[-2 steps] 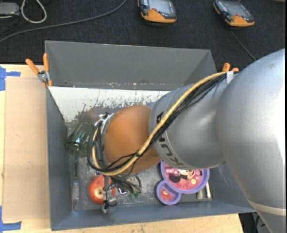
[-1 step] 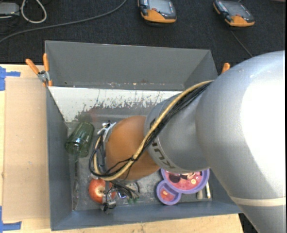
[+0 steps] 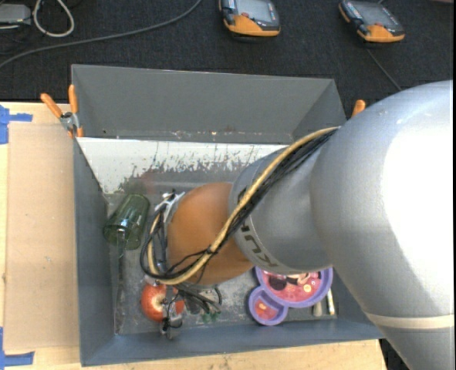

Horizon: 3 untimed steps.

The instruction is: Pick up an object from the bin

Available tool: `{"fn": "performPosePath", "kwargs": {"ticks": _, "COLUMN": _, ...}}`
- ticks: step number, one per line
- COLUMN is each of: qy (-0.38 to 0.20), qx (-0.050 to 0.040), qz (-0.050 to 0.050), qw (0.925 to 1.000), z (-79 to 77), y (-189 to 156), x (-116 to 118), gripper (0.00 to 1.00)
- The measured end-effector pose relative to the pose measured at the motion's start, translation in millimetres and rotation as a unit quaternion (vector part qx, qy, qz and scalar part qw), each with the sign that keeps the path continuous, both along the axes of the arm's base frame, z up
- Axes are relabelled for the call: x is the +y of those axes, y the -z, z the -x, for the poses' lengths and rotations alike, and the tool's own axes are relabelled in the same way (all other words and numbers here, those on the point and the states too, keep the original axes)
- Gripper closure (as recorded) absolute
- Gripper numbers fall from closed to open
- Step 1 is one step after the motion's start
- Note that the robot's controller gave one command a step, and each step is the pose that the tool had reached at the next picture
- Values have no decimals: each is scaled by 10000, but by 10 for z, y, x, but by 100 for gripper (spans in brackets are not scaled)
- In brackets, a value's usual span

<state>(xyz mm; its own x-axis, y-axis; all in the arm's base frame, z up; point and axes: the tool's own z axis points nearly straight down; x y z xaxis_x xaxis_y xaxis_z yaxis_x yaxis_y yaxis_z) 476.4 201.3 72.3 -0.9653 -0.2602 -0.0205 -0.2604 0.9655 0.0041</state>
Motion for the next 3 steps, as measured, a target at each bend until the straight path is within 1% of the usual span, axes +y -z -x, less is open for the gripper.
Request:
{"fn": "performPosePath", "kwargs": {"ticks": 1, "qy": 5, "qx": 0, "qz": 0, "qw": 10000, "z": 0, "y": 0, "x": 0, "gripper": 100}}
{"fn": "performPosePath", "kwargs": {"ticks": 2, "qy": 6, "qx": 76, "qz": 32, "qw": 10000, "z": 44, "y": -287, "x": -13, "gripper": 100}}
{"fn": "performPosePath", "kwargs": {"ticks": 3, "qy": 3, "qx": 62, "qz": 24, "qw": 10000, "z": 34, "y": -792, "x": 0, "gripper": 100}}
